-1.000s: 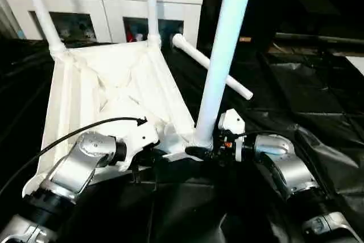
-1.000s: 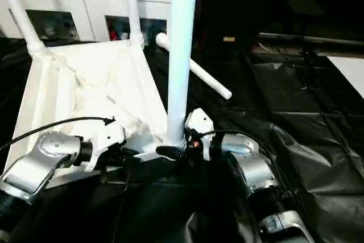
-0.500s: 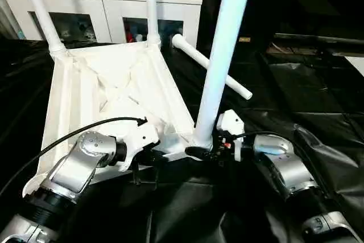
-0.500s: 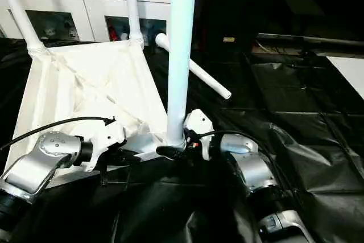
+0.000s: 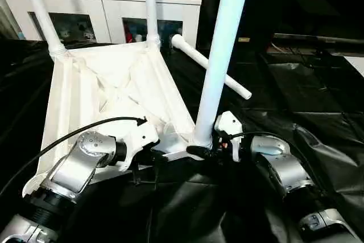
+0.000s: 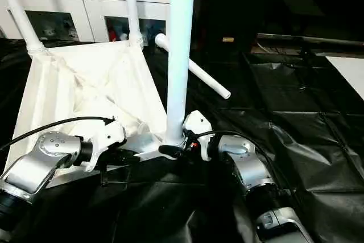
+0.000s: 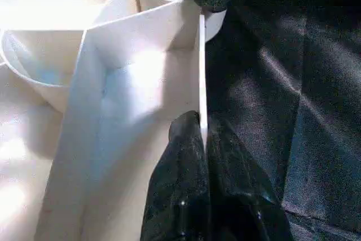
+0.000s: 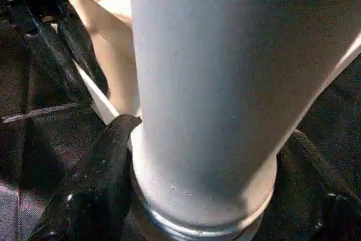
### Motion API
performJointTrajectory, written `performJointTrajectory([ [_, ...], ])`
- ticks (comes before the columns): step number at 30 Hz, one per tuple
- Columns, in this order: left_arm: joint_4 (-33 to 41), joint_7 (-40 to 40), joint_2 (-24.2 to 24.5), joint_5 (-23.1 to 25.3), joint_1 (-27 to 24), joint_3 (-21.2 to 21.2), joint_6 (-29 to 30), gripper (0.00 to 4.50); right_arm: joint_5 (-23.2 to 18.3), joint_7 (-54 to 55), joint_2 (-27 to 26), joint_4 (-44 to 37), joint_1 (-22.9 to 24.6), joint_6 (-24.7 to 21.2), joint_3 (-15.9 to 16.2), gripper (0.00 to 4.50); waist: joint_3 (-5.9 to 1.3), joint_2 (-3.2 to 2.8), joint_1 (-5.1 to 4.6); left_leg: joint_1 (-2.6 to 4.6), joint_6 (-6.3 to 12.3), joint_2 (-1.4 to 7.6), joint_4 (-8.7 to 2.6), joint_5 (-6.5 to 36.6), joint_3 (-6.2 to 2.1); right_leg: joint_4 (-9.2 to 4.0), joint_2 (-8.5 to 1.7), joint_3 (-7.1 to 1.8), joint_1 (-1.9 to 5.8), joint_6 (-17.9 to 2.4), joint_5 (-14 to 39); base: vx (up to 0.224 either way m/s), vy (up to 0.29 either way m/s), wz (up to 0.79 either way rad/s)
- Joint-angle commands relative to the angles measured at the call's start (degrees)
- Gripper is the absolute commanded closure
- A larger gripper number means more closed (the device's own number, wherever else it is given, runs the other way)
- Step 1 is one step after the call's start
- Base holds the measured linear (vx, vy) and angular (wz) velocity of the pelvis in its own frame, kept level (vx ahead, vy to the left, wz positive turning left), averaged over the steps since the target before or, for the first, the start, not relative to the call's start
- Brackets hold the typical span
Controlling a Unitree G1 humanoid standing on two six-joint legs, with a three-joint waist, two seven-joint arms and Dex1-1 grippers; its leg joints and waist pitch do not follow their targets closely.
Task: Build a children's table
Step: Rotate leg to tighten
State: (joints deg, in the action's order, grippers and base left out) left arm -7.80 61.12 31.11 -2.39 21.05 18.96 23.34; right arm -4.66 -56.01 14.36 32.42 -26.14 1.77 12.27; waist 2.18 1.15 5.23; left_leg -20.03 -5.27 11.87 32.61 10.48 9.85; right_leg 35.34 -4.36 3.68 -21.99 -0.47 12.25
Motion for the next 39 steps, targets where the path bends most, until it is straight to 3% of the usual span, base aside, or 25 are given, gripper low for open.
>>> performJointTrajectory([
  [1,-1.3,0.0,-0.1,0.4,0.0,0.8,0.6,4.5,-0.1,-0.2,-0.3,0.6,-0.6,0.1,0.2,1.69,-2.9,-0.53,-0.03,0.14,1.49,1.21,-3.56,10.2,-0.1,-3.65,-3.2,-2.59,2.52,-13.2,4.1,0.0,0.0,0.0],
  [11,-2.0,-1.6,-0.6,1.0,0.0,0.8,1.0,4.5,1.0,4.3,-2.0,3.0,-0.2,-0.3,-0.5,1.76,-2.85,-0.6,-0.13,0.16,1.24,1.2,-3.6,10.8,-0.09,-3.77,-3.23,-2.61,2.43,-13.1,5.1,0.0,0.0,0.0],
  [14,-3.5,-6.0,-3.1,2.3,0.6,0.5,1.6,4.5,1.7,10.7,-4.2,5.3,-0.6,-0.9,-1.8,1.76,-2.44,-0.57,-0.31,0.33,-0.27,1.21,-4.06,14.2,-0.24,-4.56,-3.43,-2.62,2.18,-11.4,13.1,0.0,0.0,0.0],
  [16,-6.2,-14.7,-9.1,3.9,1.7,-0.3,3.8,4.5,1.7,20.6,-9.0,7.3,-0.7,-1.6,-4.1,1.76,-2.31,-0.74,-0.37,0.66,-1.29,1.32,-4.16,15.6,-0.22,-4.95,-3.56,-2.81,1.76,-10.5,16.4,0.0,0.0,0.0],
  [18,-8.2,-20.5,-14.2,4.2,2.5,-1.0,6.4,4.5,1.2,28.3,-12.9,8.4,-0.9,-3.3,-6.0,1.77,-2.23,-0.36,-0.36,0.54,-1.32,1.17,-4.23,16.5,-0.35,-5.42,-3.63,-2.66,1.83,-9.0,20.3,0.0,0.0,0.0],
  [20,-9.6,-23.9,-17.1,4.2,3.1,-1.6,7.7,4.5,1.1,32.1,-14.9,9.4,-1.3,-4.2,-6.8,1.77,-2.24,-0.51,-0.26,0.8,-1.15,1.03,-4.17,17.3,-0.34,-5.92,-3.7,-2.76,1.33,-7.3,24.1,0.0,0.0,0.0],
  [22,-12.6,-28.6,-21.5,4.3,4.4,-2.4,8.2,4.5,1.7,37.9,-17.6,11.8,-2.3,-4.9,-7.3,1.77,-2.33,-0.49,-0.29,0.46,-0.88,0.95,-4.2,16.5,-0.36,-5.86,-3.57,-2.72,1.35,-6.7,23.2,0.0,0.0,0.0],
  [24,-14.6,-30.3,-23.5,4.7,5.4,-2.4,8.4,4.5,1.8,40.9,-19.2,13.8,-3.5,-5.4,-7.9,1.77,-2.57,-0.61,-0.12,0.6,-0.34,0.81,-4.08,16.4,-0.34,-6.04,-3.64,-2.73,1.22,-5.8,23.0,0.0,0.0,0.0],
  [26,-16.0,-31.1,-24.6,5.2,6.2,-2.5,8.4,4.5,3.3,43.1,-19.8,15.4,-4.5,-5.1,-7.6,1.77,-2.63,-0.66,-0.2,0.28,-0.16,0.76,-4.21,16.1,-0.4,-5.9,-3.53,-2.62,1.31,-5.6,22.0,0.0,0.0,0.0],
  [29,-16.6,-30.9,-25.1,5.9,7.1,-2.8,8.5,4.5,1.8,40.5,-20.6,15.6,-4.9,-5.1,-9.0,1.77,-2.56,-0.66,-0.13,0.3,0.29,0.77,-4.24,17.2,-0.39,-6.23,-3.61,-2.6,1.19,-4.7,23.4,0.0,0.0,0.0],
  [31,-16.6,-30.5,-25.0,5.7,7.2,-3.0,8.7,4.5,0.2,39.0,-20.9,14.8,-4.6,-5.2,-10.1,1.21,-2.65,-0.71,-0.01,0.22,0.51,0.81,-4.32,17.3,-0.44,-6.28,-3.68,-2.63,1.22,-4.4,23.5,0.0,0.0,0.0],
  [38,-15.0,-25.3,-22.1,4.9,6.0,-2.3,7.9,4.5,0.3,35.9,-18.7,13.1,-5.2,-1.7,-9.4,0.58,-2.67,-0.82,-0.52,-0.45,0.6,0.81,-4.71,17.2,-0.71,-6.53,-3.82,-2.38,1.46,-3.7,25.2,0.0,0.0,0.0],
  [39,-14.3,-23.5,-21.2,4.9,5.5,-1.8,6.5,4.5,0.5,34.3,-17.9,12.4,-5.1,-1.9,-9.2,0.53,-2.64,-0.76,-0.54,-0.27,0.8,0.82,-4.62,17.4,-0.6,-6.66,-3.77,-2.42,1.25,-4.0,25.0,0.0,0.0,0.0],
])
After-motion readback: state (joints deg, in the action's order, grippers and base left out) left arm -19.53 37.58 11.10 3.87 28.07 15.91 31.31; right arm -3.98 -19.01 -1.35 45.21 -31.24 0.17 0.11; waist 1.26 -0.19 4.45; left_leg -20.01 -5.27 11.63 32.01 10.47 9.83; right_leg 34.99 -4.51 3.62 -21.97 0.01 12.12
